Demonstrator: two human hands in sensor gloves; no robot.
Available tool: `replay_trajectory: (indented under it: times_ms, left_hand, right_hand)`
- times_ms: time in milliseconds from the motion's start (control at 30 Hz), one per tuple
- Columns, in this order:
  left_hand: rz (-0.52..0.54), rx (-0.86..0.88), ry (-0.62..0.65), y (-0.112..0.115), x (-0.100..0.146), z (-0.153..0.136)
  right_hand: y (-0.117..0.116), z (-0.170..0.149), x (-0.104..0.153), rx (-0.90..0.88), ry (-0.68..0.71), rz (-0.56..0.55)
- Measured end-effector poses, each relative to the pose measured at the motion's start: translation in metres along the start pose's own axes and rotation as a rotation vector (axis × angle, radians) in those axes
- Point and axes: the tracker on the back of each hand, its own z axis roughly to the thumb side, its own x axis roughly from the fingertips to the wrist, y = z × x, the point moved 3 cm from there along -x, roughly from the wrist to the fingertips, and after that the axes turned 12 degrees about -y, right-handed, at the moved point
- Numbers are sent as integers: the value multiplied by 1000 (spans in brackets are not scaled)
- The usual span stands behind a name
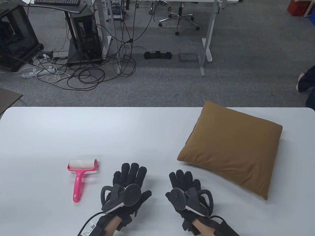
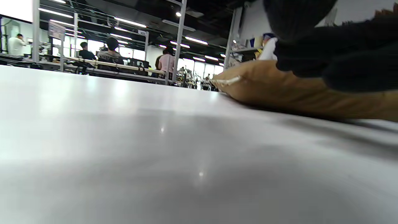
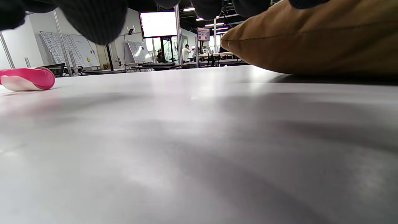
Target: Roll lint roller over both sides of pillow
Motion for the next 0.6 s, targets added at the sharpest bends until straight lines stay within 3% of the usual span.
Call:
replay_trajectory:
  times_ms: [133, 267, 600]
  left_hand:
    - [-64, 6, 26, 11, 0, 7]
    - [-76, -58, 39, 18, 0, 9]
    - [-118, -16, 13, 22, -3, 3]
  right_hand:
    - [-1, -1, 0, 16, -11, 13]
    - [-1, 0, 0, 32, -17, 22]
    - [-5, 0, -1, 50, -8, 55]
